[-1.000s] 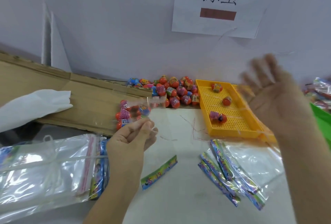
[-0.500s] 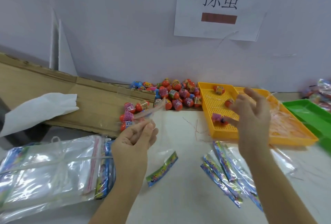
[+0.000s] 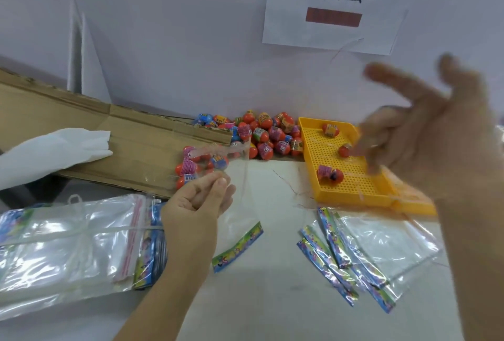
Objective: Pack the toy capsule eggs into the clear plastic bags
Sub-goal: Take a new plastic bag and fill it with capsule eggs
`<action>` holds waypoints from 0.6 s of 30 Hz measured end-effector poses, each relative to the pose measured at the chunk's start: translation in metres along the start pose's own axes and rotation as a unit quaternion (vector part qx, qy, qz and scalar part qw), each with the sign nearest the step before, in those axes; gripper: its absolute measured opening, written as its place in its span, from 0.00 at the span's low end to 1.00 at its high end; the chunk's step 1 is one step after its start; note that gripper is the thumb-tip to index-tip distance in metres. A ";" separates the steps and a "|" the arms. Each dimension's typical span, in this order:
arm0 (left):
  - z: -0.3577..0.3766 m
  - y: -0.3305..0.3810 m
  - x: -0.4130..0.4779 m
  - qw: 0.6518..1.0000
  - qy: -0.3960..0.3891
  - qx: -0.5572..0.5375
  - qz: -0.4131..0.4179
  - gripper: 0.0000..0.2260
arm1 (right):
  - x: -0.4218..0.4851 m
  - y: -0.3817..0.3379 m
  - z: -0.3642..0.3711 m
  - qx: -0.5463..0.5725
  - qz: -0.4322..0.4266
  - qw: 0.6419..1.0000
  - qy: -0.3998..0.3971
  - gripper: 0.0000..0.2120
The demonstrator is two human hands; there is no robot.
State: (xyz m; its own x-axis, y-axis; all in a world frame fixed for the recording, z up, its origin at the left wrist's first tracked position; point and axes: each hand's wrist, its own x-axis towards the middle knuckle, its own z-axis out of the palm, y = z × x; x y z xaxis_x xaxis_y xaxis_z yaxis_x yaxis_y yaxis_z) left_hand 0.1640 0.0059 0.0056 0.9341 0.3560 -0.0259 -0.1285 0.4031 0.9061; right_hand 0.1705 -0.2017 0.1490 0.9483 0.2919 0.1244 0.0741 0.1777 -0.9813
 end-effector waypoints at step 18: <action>-0.007 0.014 -0.013 0.933 -0.134 0.188 0.276 0.16 | -0.011 0.106 0.028 -0.052 0.045 0.996 0.057 0.13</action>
State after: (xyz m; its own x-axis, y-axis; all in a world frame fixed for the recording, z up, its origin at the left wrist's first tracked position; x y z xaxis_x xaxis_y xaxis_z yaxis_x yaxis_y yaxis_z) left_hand 0.1473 0.0129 0.0153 0.8162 0.1769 0.5500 -0.5363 -0.1221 0.8352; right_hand 0.1591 -0.1596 0.0473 0.9811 0.1919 0.0226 0.0122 0.0554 -0.9984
